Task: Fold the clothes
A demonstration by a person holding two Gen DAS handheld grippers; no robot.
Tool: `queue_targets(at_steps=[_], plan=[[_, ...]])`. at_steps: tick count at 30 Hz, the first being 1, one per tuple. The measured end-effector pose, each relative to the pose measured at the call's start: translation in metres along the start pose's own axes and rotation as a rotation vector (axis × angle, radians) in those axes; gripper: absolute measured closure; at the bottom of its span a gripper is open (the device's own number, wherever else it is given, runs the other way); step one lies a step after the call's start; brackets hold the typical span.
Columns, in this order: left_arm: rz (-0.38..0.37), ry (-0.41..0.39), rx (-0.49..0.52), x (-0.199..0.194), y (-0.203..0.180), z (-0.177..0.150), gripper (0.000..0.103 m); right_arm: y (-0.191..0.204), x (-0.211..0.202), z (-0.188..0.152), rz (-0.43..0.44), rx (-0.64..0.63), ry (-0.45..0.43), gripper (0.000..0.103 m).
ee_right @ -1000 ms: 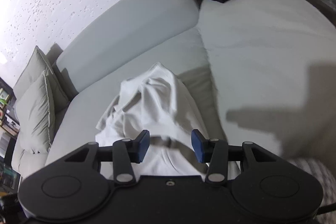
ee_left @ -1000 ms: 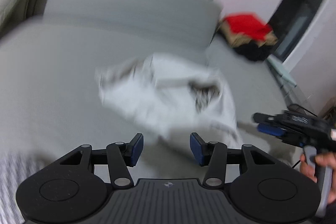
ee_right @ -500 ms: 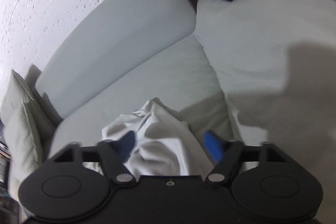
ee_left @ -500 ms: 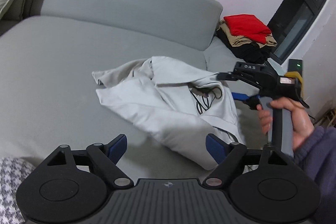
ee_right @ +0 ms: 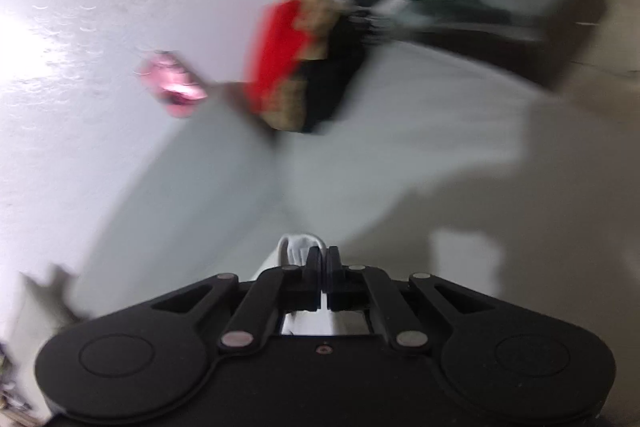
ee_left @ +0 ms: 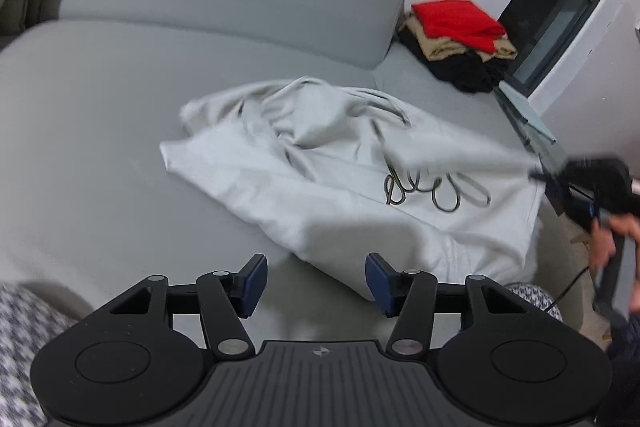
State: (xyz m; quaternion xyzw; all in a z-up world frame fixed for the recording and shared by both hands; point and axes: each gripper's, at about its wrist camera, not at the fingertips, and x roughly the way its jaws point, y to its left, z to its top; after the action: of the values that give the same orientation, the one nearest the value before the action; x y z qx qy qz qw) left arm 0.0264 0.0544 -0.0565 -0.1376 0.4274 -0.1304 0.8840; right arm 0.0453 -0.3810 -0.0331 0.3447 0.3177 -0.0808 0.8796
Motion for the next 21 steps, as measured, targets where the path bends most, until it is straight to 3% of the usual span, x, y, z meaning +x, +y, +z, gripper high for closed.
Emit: queue_targets(at_steps=[2,5,7,10,12,18,21], plan=[[0.009,0.011,-0.019,-0.001,0.003,-0.001,0.052,-0.01,-0.008,-0.004,-0.075,-0.039,0.055,0.093],[0.023,0.009,-0.038,-0.007,0.007,-0.001,0.05,-0.002,-0.033,-0.02,-0.059,-0.121,0.021,0.063],[0.028,0.007,-0.043,-0.013,0.012,-0.002,0.05,0.008,-0.041,-0.034,0.03,-0.189,0.033,0.06],[0.011,0.021,-0.051,-0.02,0.017,-0.004,0.05,0.028,-0.025,-0.057,0.259,-0.275,0.207,0.059],[0.003,0.03,-0.042,-0.024,0.019,-0.007,0.05,0.041,-0.008,-0.075,0.344,-0.332,0.311,0.06],[0.014,0.028,-0.013,-0.036,0.026,-0.02,0.049,0.085,0.034,-0.12,0.451,-0.552,0.408,0.059],[0.006,0.017,-0.041,-0.041,0.035,-0.023,0.049,0.104,0.05,-0.135,0.429,-0.699,0.419,0.057]])
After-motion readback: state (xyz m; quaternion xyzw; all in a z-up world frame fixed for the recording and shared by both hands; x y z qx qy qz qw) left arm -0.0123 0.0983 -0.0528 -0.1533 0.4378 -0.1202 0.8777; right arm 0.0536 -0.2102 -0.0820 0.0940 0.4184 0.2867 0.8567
